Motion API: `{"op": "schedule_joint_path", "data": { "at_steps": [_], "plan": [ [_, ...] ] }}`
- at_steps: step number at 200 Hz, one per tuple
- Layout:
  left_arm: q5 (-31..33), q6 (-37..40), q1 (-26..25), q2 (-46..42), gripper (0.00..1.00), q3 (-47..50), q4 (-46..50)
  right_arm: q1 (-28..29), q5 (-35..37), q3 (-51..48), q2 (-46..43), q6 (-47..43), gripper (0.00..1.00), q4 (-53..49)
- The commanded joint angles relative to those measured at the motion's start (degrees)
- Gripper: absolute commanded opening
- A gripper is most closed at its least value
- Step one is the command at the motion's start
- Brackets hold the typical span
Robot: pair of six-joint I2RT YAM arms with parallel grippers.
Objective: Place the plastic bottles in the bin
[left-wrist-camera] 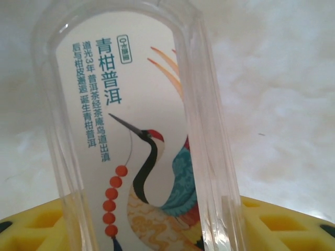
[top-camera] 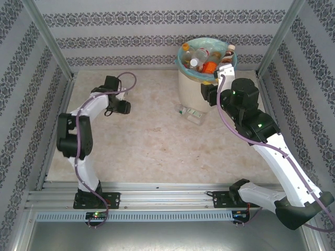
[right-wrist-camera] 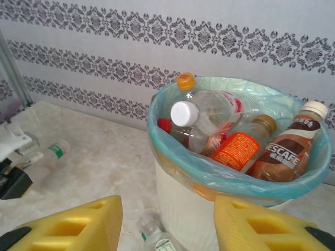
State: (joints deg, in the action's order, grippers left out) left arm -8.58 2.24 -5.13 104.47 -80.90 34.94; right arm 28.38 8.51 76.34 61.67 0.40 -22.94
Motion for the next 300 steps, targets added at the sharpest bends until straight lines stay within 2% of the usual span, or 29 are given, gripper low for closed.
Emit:
{"op": "schedule_joint_path", "data": {
  "at_steps": [1, 17, 43, 80, 93, 108, 139, 171, 220, 247, 300],
  "plan": [
    [-5.02, -2.15, 0.2, -14.15, 0.53, 2.77, -2.87, 0.75, -2.58, 2.82, -0.82, 1.74, 0.5, 1.29],
    [-11.29, -2.26, 0.22, -24.43, 0.52, 6.94, -7.15, 0.8, -4.21, 3.88, -1.47, 2.64, 0.5, 2.21],
    [-25.36, -2.75, -0.03, -39.21, 0.53, 13.67, -16.12, 0.78, -9.71, 5.2, -2.25, 5.8, 0.51, 5.15],
    [-44.69, -8.4, -1.36, -51.23, 0.52, 21.71, -31.16, 0.93, -30.66, 4.83, -0.69, 12.23, 0.53, 14.95],
    [-49.27, -12.17, -1.62, -53.84, 0.53, 24.62, -38.01, 1.46, -37.46, 5.29, 0.83, 14.54, 0.53, 17.9],
    [-53.16, -16.6, -1.89, -55.77, 0.53, 26.43, -44.21, 3.05, -41.98, 6.24, 2.65, 16.02, 0.55, 20.02],
    [-58.39, -25.26, -2.1, -57.33, 0.52, 28.53, -54.82, 7.91, -45.3, 9.05, 5.7, 14.99, 0.57, 21.03],
    [-63.19, -29.82, -3.1, -56.31, 0.51, 28.51, -58.46, 12.56, -44.23, 12.47, 9.85, 14.14, 0.59, 21.22],
    [-66.05, -30.19, -4.45, -56.18, 0.51, 28.43, -59.37, 15.43, -44.01, 18.37, 16.67, 17.24, 0.58, 23.15],
    [-67.3, -29.52, -4.71, -56.1, 0.52, 28.17, -58.16, 16.51, -47.24, 20.79, 19.73, 18.57, 0.57, 24.28],
    [-68.41, -28.79, -5.06, -55.57, 0.51, 28.39, -57.66, 16.89, -51.89, 21.67, 22.81, 22.62, 0.48, 28.27]
  ]
}}
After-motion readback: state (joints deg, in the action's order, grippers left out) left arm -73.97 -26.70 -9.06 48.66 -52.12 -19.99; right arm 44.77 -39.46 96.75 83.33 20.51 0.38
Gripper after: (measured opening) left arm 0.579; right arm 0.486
